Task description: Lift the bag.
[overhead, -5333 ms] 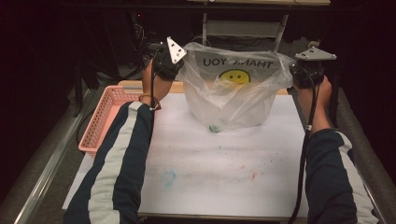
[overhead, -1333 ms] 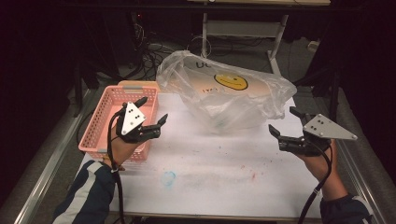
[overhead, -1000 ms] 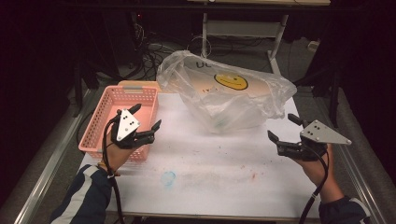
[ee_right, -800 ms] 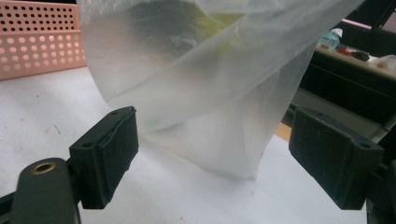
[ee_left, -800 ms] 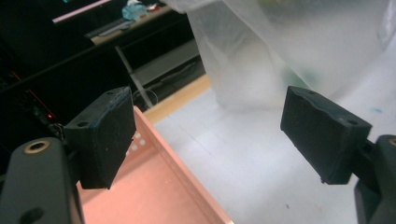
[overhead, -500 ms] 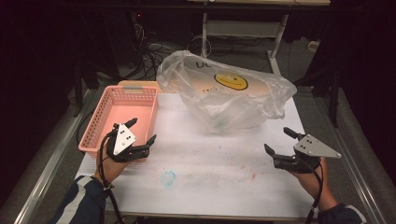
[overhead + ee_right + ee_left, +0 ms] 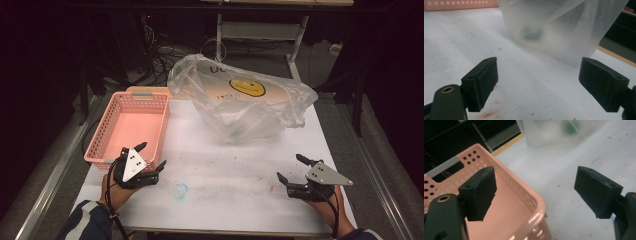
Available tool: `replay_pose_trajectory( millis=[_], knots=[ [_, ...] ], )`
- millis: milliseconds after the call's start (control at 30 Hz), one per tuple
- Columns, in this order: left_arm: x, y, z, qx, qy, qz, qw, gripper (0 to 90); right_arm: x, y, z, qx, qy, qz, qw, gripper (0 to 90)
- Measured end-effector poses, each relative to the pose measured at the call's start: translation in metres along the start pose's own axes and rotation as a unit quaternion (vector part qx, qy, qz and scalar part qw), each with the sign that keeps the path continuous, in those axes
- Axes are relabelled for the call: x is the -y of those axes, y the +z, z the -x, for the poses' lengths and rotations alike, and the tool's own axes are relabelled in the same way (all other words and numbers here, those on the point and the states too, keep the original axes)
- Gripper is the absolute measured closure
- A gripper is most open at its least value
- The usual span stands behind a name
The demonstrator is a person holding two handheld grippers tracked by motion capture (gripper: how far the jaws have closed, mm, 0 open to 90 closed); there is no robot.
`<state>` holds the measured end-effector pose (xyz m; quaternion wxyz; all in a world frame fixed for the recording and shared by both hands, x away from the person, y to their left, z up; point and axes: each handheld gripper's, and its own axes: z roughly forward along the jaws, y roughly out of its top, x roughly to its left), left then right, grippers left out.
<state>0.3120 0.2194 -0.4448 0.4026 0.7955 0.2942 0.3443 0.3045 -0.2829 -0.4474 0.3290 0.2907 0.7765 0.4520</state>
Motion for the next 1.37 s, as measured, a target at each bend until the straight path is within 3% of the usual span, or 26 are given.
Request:
replay_pose_trajectory(
  millis=[300, 900, 1367],
  knots=[
    [0.003, -0.003, 0.004, 0.012, 0.006, -0.001, 0.9999, 17.7, -0.003, -0.004, -0.008, 0.005, -0.015, 0.002, 0.9999, 16.5],
    [0.001, 0.003, 0.003, 0.019, 0.006, -0.006, 0.9998, 17.7, -0.004, -0.008, -0.005, 0.017, -0.016, 0.0, 0.9997, 16.6],
    [-0.002, 0.007, 0.006, 0.023, 0.007, -0.011, 0.9996, 17.7, -0.002, -0.007, -0.003, 0.008, -0.016, -0.002, 0.9998, 17.9]
  ],
)
